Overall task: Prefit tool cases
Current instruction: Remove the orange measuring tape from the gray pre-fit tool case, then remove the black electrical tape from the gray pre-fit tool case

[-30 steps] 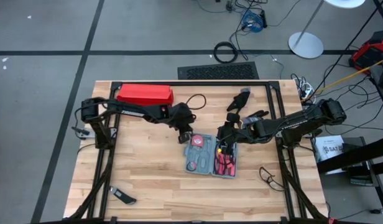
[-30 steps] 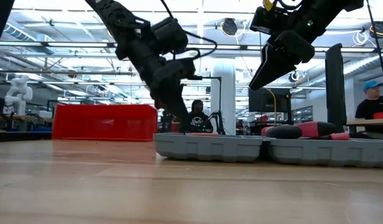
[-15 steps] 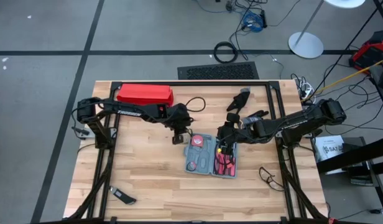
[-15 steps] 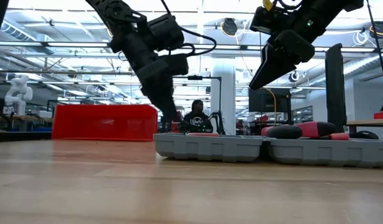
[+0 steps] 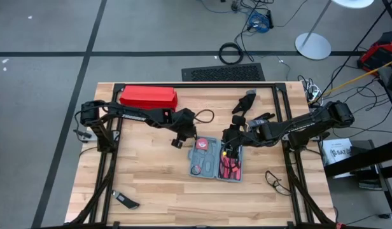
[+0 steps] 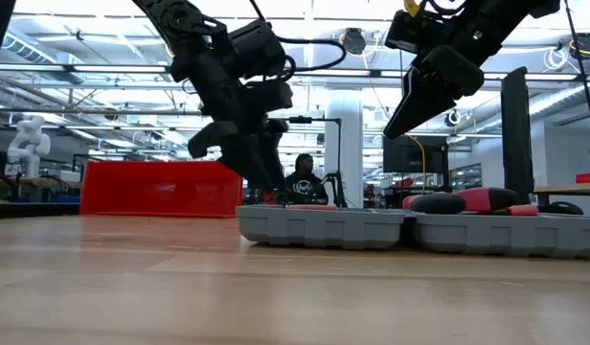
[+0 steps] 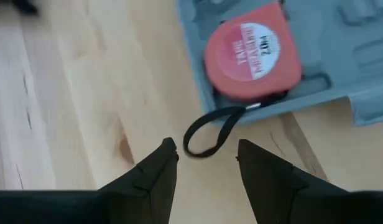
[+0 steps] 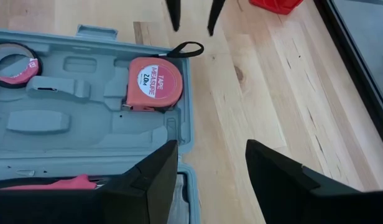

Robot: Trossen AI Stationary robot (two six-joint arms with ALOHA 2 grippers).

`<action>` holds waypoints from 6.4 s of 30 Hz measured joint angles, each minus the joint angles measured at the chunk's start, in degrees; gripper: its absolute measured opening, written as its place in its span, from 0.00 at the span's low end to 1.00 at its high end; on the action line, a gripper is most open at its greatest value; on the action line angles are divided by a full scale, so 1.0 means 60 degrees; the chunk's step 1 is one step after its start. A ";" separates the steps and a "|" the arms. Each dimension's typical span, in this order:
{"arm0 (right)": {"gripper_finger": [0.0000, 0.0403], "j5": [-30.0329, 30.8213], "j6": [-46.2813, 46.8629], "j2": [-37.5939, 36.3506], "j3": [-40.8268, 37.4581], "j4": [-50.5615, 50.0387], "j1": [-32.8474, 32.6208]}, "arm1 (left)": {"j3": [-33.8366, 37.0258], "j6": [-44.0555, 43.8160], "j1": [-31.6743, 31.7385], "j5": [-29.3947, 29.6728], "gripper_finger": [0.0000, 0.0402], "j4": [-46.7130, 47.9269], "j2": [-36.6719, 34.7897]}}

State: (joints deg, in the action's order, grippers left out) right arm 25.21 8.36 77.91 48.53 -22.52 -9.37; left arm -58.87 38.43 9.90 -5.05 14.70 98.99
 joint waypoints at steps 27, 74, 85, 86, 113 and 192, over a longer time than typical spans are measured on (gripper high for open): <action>0.46 0.0029 -0.0004 0.0001 -0.0007 0.0085 0.0003 | 0.0007 0.0752 -0.0226 0.0661 0.44 -0.0819 0.1086; 0.46 0.0047 0.0106 0.0004 -0.0004 0.0202 0.0004 | -0.0255 -0.0101 -0.1246 0.2403 0.00 -0.1039 -0.1482; 0.46 0.0043 0.0248 0.0004 -0.0007 0.0126 0.0003 | -0.0259 -0.0154 -0.1311 0.3655 0.00 -0.0681 -0.1891; 0.46 0.0042 0.0248 0.0004 -0.0007 0.0131 0.0002 | -0.0255 -0.0086 -0.1351 0.4089 0.00 -0.0374 -0.1998; 0.46 0.0044 0.0494 0.0004 -0.0441 0.0272 0.0004 | -0.0255 -0.3797 -0.1593 0.4821 0.01 0.3794 -0.2342; 0.00 -0.3936 0.0017 0.5808 0.2918 0.3281 -0.0100 | 0.1774 -0.6330 -0.2361 0.2615 0.50 -0.0044 -0.1972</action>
State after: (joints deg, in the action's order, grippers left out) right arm 1.60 8.46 112.76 66.04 -2.84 -9.97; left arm -48.23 0.45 -4.27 10.64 14.44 87.15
